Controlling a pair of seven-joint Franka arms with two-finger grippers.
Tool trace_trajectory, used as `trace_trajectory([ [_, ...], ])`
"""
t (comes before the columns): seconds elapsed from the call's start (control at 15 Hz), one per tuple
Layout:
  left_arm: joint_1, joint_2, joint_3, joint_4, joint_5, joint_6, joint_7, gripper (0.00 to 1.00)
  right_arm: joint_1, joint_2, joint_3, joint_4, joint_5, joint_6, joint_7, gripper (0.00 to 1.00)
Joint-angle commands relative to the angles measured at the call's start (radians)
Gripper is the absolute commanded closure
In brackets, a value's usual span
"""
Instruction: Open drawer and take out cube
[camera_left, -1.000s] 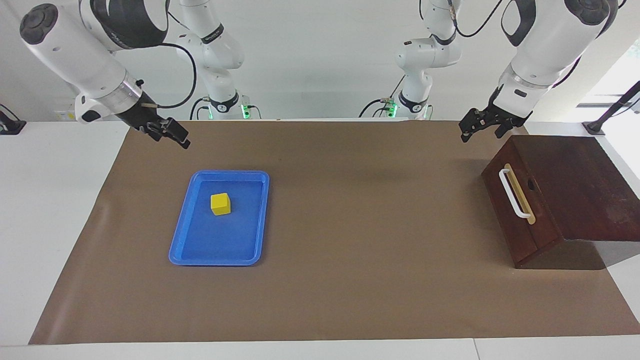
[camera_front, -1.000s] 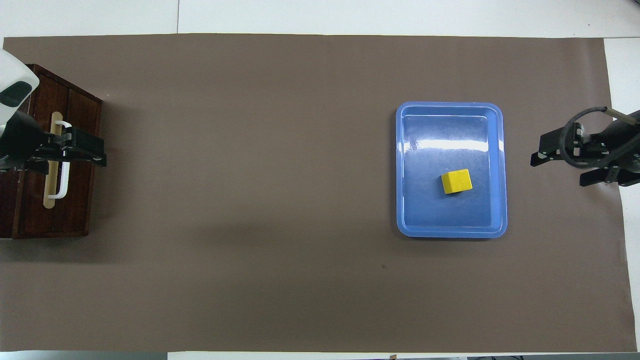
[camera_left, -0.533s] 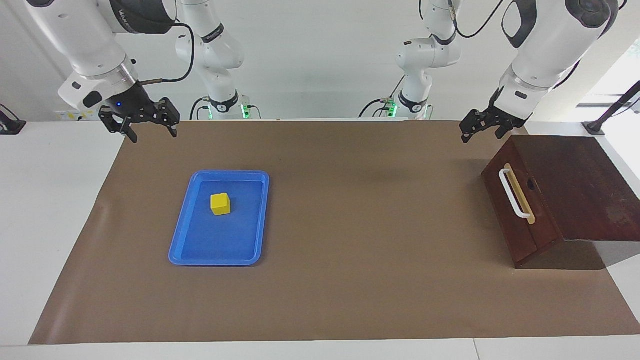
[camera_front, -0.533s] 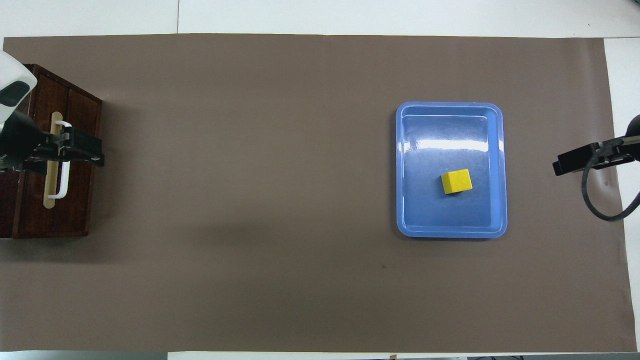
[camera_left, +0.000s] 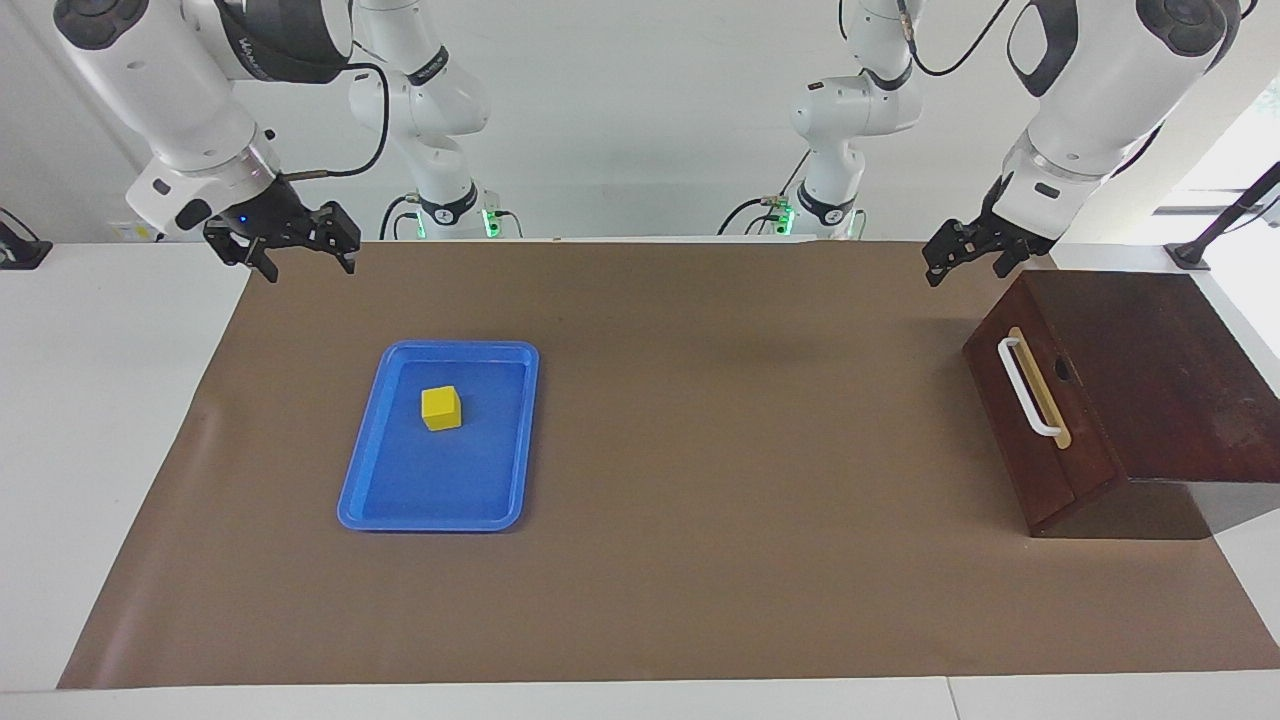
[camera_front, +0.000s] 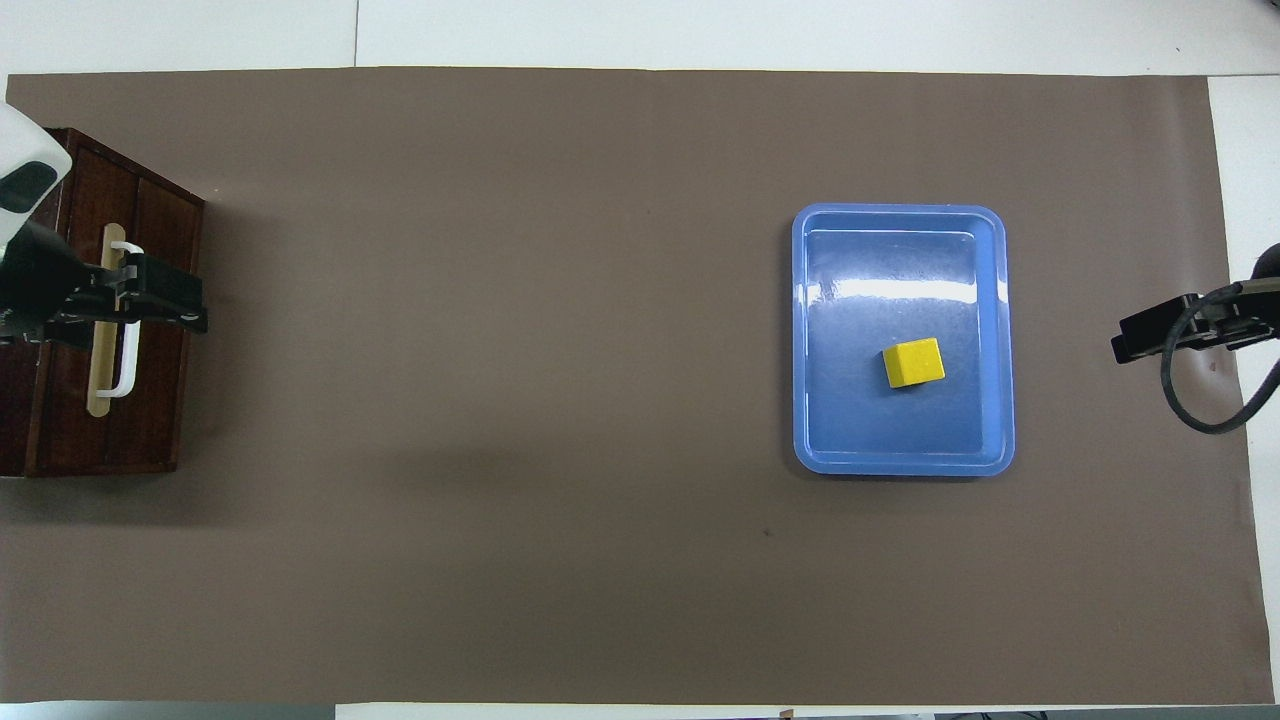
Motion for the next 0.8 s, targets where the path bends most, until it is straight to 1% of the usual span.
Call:
trace_trajectory([
  [0.0, -0.01, 0.002, 0.014, 0.005, -0.016, -0.01, 0.016, 0.0, 0.009, 0.019, -0.012, 0.049, -0.01, -0.03, 0.023, 0.0],
  [0.07, -0.01, 0.002, 0.014, 0.005, -0.016, -0.008, 0.016, 0.0, 0.008, 0.024, -0.01, 0.061, -0.013, -0.038, 0.023, 0.0],
  [0.2, -0.01, 0.002, 0.014, 0.005, -0.016, -0.007, 0.016, 0.0, 0.009, 0.013, -0.01, 0.045, -0.024, -0.032, 0.023, 0.0],
  [0.33, -0.01, 0.002, 0.016, 0.005, -0.014, -0.007, 0.016, 0.0, 0.022, 0.005, -0.01, 0.028, -0.074, -0.014, 0.018, 0.0],
  [0.73, -0.012, 0.002, 0.017, 0.005, -0.014, -0.01, 0.014, 0.0, 0.02, 0.005, -0.009, 0.029, -0.07, -0.015, 0.017, 0.0],
])
